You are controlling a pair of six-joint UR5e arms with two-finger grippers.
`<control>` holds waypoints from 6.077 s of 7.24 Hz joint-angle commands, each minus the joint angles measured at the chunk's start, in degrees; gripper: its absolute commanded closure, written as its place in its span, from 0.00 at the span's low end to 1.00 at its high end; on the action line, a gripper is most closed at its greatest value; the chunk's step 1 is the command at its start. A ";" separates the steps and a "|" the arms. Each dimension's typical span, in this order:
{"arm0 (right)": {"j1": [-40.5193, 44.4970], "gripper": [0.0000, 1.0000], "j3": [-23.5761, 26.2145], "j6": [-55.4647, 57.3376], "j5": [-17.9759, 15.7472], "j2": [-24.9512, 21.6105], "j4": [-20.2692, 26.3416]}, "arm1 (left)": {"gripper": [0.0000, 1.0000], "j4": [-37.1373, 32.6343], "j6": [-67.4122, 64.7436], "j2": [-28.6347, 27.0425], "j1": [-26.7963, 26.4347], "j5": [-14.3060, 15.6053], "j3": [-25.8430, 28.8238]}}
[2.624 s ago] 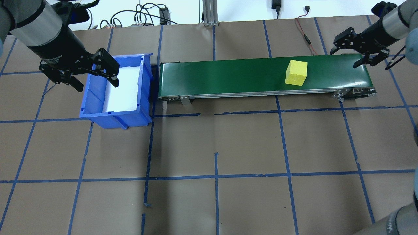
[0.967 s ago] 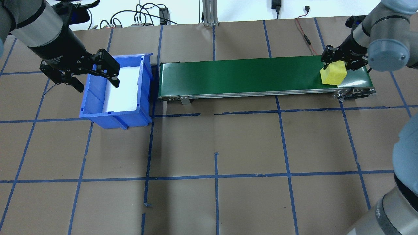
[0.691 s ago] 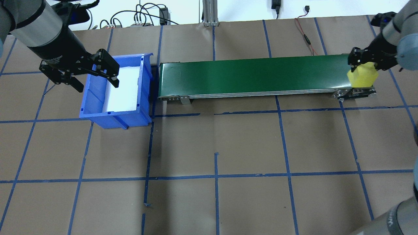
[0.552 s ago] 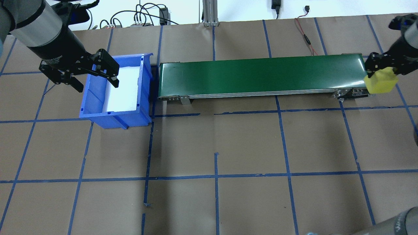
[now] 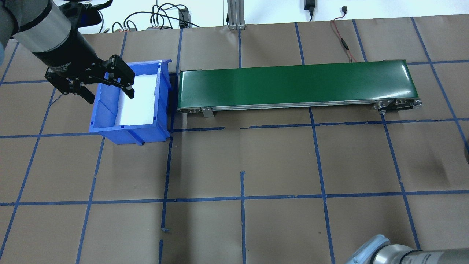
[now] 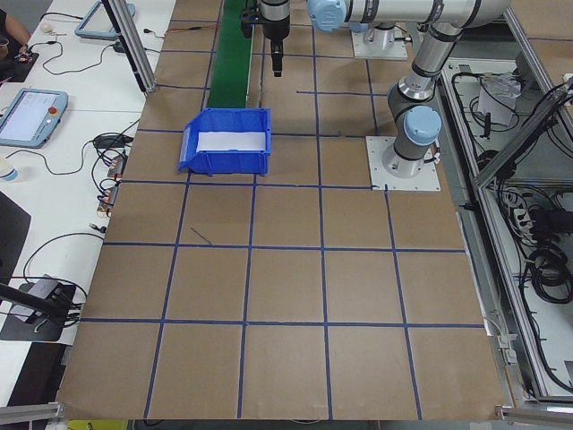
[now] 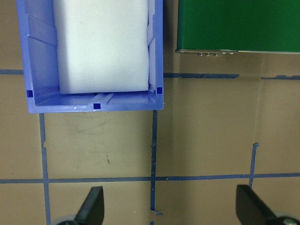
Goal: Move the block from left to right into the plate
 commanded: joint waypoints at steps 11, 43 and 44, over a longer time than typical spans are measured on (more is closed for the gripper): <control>17.21 0.00 -14.62 32.39 -3.84 -6.17 32.78 | 0.00 0.00 0.00 0.26 -0.13 0.17 -0.67; 58.22 0.00 -24.65 52.63 2.32 -9.66 32.86 | 0.00 0.00 0.09 0.70 -0.30 0.26 -1.29; 58.22 0.00 -24.65 52.54 2.32 -9.66 32.86 | 0.00 0.00 0.09 0.70 -0.30 0.17 -1.29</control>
